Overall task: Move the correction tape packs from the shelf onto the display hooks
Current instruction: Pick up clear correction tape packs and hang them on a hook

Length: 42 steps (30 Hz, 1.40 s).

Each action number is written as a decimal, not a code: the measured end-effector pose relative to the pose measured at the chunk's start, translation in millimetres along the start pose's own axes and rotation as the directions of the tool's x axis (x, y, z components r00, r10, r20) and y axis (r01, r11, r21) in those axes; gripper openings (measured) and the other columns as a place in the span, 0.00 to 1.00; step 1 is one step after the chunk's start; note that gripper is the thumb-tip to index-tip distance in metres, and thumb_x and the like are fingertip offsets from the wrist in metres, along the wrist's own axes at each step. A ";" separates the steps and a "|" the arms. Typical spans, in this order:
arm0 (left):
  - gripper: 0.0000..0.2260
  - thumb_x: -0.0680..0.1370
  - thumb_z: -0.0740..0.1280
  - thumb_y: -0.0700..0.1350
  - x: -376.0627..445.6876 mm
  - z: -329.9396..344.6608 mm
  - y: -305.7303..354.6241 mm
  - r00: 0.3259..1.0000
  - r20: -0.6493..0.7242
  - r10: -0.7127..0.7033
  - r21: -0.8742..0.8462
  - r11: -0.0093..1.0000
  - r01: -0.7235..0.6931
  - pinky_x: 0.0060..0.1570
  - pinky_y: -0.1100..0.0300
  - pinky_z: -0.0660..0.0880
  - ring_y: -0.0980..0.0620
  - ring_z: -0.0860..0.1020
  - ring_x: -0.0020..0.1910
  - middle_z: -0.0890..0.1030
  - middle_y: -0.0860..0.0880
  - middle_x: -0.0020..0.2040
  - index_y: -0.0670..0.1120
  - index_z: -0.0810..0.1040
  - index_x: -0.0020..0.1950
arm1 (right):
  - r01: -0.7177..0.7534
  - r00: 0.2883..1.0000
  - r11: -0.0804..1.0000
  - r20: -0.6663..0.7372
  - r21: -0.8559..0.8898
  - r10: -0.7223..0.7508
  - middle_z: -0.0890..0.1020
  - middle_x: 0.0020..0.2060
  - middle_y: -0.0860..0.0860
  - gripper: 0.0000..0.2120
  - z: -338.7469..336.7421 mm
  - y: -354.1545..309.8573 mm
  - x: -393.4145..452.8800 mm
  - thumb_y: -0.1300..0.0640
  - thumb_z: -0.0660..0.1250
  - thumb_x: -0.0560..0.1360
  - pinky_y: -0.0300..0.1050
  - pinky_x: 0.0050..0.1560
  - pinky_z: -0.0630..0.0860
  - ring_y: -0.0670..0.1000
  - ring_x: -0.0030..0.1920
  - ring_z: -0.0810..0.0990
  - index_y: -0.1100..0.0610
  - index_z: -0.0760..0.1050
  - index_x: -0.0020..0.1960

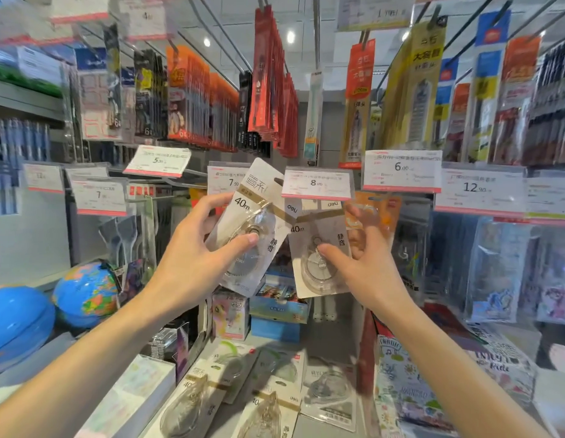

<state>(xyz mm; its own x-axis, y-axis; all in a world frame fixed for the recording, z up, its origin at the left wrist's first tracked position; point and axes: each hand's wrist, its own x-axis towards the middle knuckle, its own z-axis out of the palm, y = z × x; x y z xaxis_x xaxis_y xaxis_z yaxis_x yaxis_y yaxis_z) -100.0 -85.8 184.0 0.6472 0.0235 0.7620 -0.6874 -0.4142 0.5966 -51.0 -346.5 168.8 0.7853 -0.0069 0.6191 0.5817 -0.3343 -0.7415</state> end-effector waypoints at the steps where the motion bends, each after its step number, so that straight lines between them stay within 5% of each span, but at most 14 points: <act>1: 0.23 0.76 0.77 0.48 -0.5 0.1 -1.3 1.000 0.004 -0.004 0.000 1.000 0.004 0.51 0.68 0.79 0.63 0.83 0.58 0.84 0.61 0.60 0.65 0.73 0.65 | 0.005 1.000 1.000 -0.005 -0.020 -0.005 0.81 0.64 0.40 0.36 1.8 1.3 -0.7 0.49 0.74 0.76 0.52 0.68 0.77 0.40 0.63 0.81 0.40 0.59 0.78; 4: 0.23 0.75 0.76 0.51 -2.5 2.0 -7.2 1.000 0.016 -0.022 -0.002 1.000 0.022 0.50 0.66 0.79 0.62 0.84 0.57 0.85 0.60 0.58 0.67 0.72 0.65 | 0.008 0.999 0.994 -0.034 -0.108 -0.012 0.78 0.70 0.44 0.35 5.2 6.9 1.8 0.46 0.72 0.78 0.56 0.71 0.74 0.48 0.70 0.77 0.41 0.59 0.80; 6: 0.22 0.75 0.76 0.53 -2.9 4.0 -11.8 0.999 0.021 -0.034 -0.013 0.999 0.034 0.48 0.67 0.79 0.62 0.84 0.56 0.85 0.61 0.58 0.68 0.72 0.64 | 0.038 0.997 0.978 -0.054 -0.205 -0.050 0.72 0.74 0.38 0.34 7.0 9.6 5.5 0.46 0.70 0.79 0.48 0.72 0.71 0.44 0.70 0.73 0.42 0.59 0.81; 11: 0.24 0.71 0.75 0.58 -2.5 8.7 -23.7 0.997 0.037 -0.065 -0.045 0.997 0.067 0.58 0.54 0.80 0.59 0.82 0.60 0.83 0.61 0.61 0.67 0.72 0.64 | 0.015 0.998 0.900 -0.049 -0.436 -0.041 0.84 0.43 0.43 0.35 15.1 21.5 19.9 0.49 0.67 0.79 0.44 0.45 0.75 0.48 0.39 0.82 0.49 0.56 0.82; 16: 0.24 0.70 0.74 0.61 -4.7 10.3 -27.7 0.997 0.044 -0.068 -0.039 0.997 0.070 0.58 0.58 0.78 0.62 0.81 0.61 0.82 0.66 0.61 0.71 0.71 0.64 | -0.028 0.999 0.837 -0.029 -0.547 0.015 0.84 0.45 0.49 0.32 18.0 22.3 28.9 0.49 0.66 0.80 0.44 0.38 0.71 0.47 0.36 0.75 0.52 0.57 0.80; 21: 0.21 0.75 0.74 0.55 -11.4 19.1 -28.1 0.994 0.067 -0.091 -0.133 0.986 0.099 0.57 0.57 0.78 0.63 0.81 0.60 0.83 0.64 0.61 0.67 0.72 0.65 | -0.025 0.999 0.892 -0.030 -0.452 0.012 0.84 0.34 0.47 0.18 1.8 17.4 14.6 0.44 0.66 0.80 0.49 0.42 0.81 0.49 0.36 0.83 0.52 0.76 0.66; 26: 0.18 0.79 0.71 0.50 -21.7 39.6 -25.5 0.987 0.103 -0.123 -0.221 0.965 0.143 0.58 0.58 0.75 0.62 0.81 0.61 0.83 0.63 0.62 0.63 0.73 0.67 | -0.081 0.989 0.989 0.115 -0.125 0.095 0.87 0.44 0.45 0.05 -6.8 9.9 -18.3 0.47 0.69 0.80 0.38 0.45 0.82 0.46 0.43 0.88 0.45 0.81 0.54; 31: 0.16 0.83 0.67 0.45 -29.2 69.0 -18.6 0.983 0.113 -0.145 -0.272 0.947 0.171 0.46 0.65 0.78 0.63 0.82 0.58 0.83 0.66 0.59 0.65 0.73 0.64 | -0.188 0.963 0.965 0.229 0.183 0.144 0.89 0.49 0.49 0.09 2.5 9.2 -38.9 0.53 0.73 0.79 0.38 0.49 0.83 0.47 0.50 0.88 0.50 0.81 0.58; 34: 0.16 0.84 0.66 0.43 -30.8 81.5 -15.8 0.982 0.125 -0.138 -0.280 0.945 0.169 0.51 0.73 0.75 0.67 0.80 0.59 0.83 0.67 0.59 0.62 0.73 0.66 | -0.223 0.962 0.932 0.221 0.286 0.162 0.89 0.51 0.47 0.09 5.3 9.8 -43.2 0.56 0.73 0.79 0.39 0.50 0.84 0.48 0.52 0.88 0.51 0.80 0.59; 37: 0.17 0.83 0.67 0.45 -27.9 81.7 -14.6 0.980 0.137 -0.143 -0.259 0.950 0.175 0.57 0.69 0.76 0.65 0.79 0.63 0.83 0.64 0.62 0.59 0.74 0.70 | -0.254 0.957 0.901 0.224 0.353 0.182 0.89 0.54 0.48 0.10 5.5 9.9 -45.0 0.58 0.72 0.80 0.40 0.48 0.84 0.50 0.53 0.89 0.53 0.79 0.61; 39: 0.18 0.82 0.68 0.49 -25.4 77.5 -14.0 0.982 0.144 -0.124 -0.164 0.975 0.147 0.60 0.64 0.75 0.63 0.79 0.63 0.81 0.62 0.63 0.57 0.75 0.73 | -0.251 0.961 0.895 0.208 0.369 0.183 0.89 0.54 0.49 0.11 3.6 10.7 -45.3 0.58 0.72 0.80 0.43 0.49 0.84 0.51 0.53 0.89 0.53 0.78 0.62; 42: 0.17 0.81 0.68 0.52 -18.3 67.2 -11.0 0.997 0.081 -0.014 0.074 0.997 0.008 0.48 0.72 0.71 0.64 0.79 0.52 0.79 0.60 0.55 0.53 0.79 0.69 | -0.210 0.974 0.917 0.156 0.339 0.165 0.89 0.53 0.47 0.14 -6.8 11.2 -44.8 0.55 0.72 0.80 0.45 0.52 0.80 0.48 0.52 0.88 0.49 0.77 0.64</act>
<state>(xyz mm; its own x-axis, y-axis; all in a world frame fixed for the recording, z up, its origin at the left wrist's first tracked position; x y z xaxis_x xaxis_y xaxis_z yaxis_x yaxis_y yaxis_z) -82.1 -142.9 146.6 0.6814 -0.0443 0.7306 -0.6558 -0.4802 0.5825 -81.1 -356.4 134.5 0.8938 0.0848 0.4404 0.4409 0.0145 -0.8975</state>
